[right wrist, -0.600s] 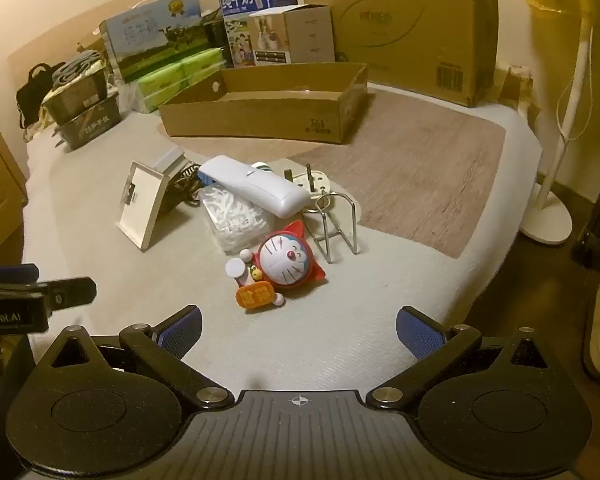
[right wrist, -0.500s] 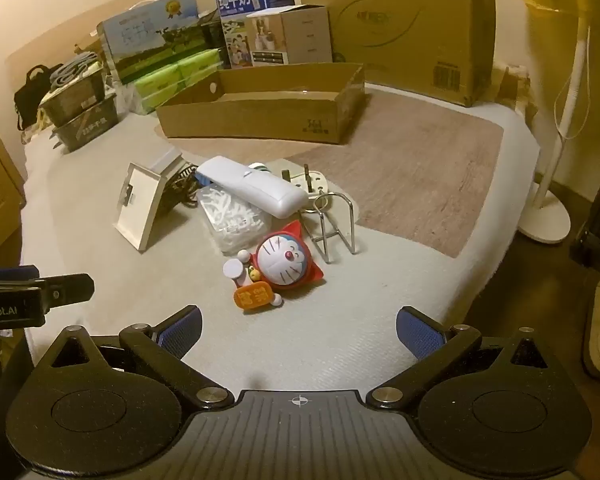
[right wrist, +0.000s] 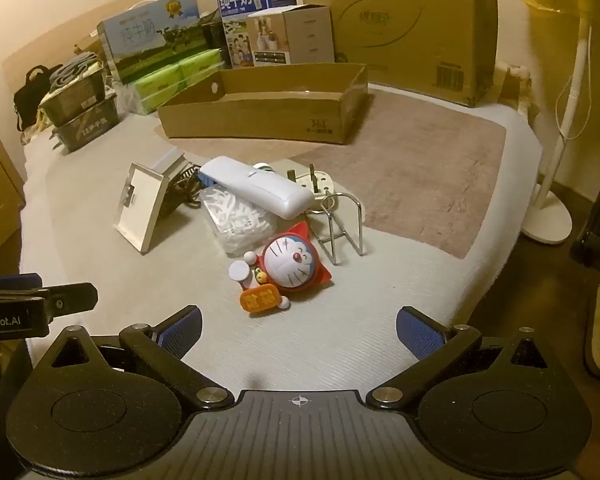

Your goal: Organize rigid objects

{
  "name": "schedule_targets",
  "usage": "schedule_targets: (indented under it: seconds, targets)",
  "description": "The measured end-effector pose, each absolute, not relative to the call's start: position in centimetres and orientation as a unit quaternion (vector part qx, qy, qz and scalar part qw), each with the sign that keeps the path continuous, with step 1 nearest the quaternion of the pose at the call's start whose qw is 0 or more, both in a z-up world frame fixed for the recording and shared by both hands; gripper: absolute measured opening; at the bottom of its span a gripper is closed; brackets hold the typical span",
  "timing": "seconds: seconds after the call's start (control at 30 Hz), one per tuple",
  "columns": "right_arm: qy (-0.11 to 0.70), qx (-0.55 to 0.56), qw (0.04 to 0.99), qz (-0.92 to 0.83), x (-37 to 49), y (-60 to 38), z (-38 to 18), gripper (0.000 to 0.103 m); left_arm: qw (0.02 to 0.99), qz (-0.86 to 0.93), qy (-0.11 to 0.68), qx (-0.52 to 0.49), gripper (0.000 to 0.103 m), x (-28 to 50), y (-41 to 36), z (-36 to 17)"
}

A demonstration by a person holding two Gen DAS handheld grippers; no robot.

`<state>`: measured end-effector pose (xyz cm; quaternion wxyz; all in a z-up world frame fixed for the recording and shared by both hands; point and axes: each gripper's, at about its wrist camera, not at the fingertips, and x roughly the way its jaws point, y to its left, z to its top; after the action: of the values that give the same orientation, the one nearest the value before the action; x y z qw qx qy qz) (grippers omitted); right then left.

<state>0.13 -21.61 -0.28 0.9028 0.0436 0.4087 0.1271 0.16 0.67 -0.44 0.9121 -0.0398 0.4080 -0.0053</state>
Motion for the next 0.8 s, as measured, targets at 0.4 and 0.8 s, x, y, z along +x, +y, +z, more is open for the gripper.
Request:
schedule_targets:
  seconds: [0.4,0.8]
  targets:
    - [0.408,0.044,0.903,0.126,0.18,-21.58,-0.30,0.103,0.912,-0.007,0.408,-0.041,0.091,0.09,0.71,-0.47]
    - [0.407,0.042,0.904,0.127,0.28,-21.33,-0.43,0.103,0.911,-0.005,0.409,-0.045,0.091,0.08,0.84,-0.67]
